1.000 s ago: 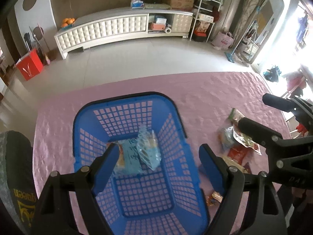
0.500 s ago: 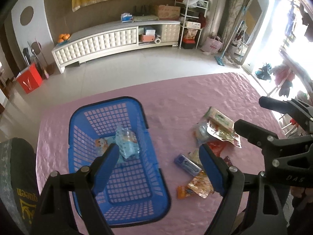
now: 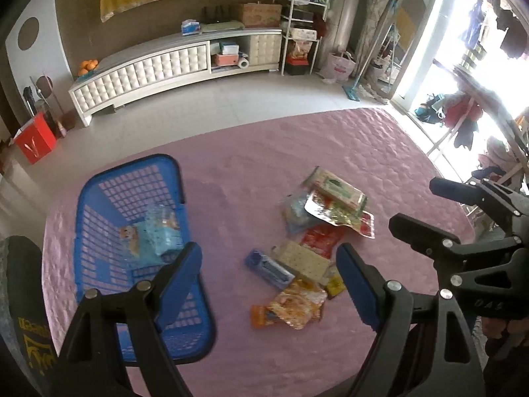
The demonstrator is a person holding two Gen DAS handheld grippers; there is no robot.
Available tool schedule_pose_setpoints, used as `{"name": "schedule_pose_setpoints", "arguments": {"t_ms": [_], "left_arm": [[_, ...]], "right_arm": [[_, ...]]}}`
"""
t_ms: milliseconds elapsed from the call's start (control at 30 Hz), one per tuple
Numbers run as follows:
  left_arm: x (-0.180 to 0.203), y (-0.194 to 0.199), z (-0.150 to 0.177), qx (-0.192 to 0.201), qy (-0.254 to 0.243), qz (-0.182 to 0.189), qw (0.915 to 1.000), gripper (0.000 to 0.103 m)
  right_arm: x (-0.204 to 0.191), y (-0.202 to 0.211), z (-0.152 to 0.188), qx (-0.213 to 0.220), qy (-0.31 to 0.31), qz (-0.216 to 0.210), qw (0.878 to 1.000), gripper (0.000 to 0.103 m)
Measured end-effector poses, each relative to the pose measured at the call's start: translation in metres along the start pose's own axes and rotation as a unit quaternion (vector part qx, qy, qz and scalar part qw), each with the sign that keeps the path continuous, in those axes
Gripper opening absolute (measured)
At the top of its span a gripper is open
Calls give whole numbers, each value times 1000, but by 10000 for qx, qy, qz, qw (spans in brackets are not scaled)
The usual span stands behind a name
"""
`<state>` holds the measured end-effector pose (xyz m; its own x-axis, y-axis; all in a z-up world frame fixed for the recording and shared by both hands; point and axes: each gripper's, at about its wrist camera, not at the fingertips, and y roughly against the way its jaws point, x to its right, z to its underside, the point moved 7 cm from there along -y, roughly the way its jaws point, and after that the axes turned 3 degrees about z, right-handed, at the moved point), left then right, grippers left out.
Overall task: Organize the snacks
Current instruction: 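Move both open grippers back over the snack pile, then grasp the red-and-white snack bag with the right gripper while the left grasps the purple gum pack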
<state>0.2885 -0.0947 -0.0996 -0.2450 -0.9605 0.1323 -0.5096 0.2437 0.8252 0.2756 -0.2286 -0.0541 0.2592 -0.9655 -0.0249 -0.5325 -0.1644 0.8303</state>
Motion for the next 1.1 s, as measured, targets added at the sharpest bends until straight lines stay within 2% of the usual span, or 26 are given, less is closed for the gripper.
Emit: {"name": "schedule_pose_setpoints", "arguments": {"t_ms": [300, 600, 833, 967, 1100], "left_arm": [[37, -37, 10, -253, -42, 125, 9996, 82], [58, -82, 26, -619, -19, 285, 9977, 82], [55, -119, 35, -891, 173, 284, 9955, 82], [46, -137, 41, -1015, 331, 210, 9941, 82], [36, -155, 49, -1143, 432, 116, 9924, 82]], "right_arm": [[36, -17, 26, -296, -116, 30, 9995, 84], [57, -45, 45, -581, -88, 100, 9982, 84], [69, -81, 58, -879, -13, -63, 9961, 84], [69, -104, 64, -1038, 33, -350, 9940, 84], [70, -127, 64, -1119, 282, -169, 9932, 84]]}}
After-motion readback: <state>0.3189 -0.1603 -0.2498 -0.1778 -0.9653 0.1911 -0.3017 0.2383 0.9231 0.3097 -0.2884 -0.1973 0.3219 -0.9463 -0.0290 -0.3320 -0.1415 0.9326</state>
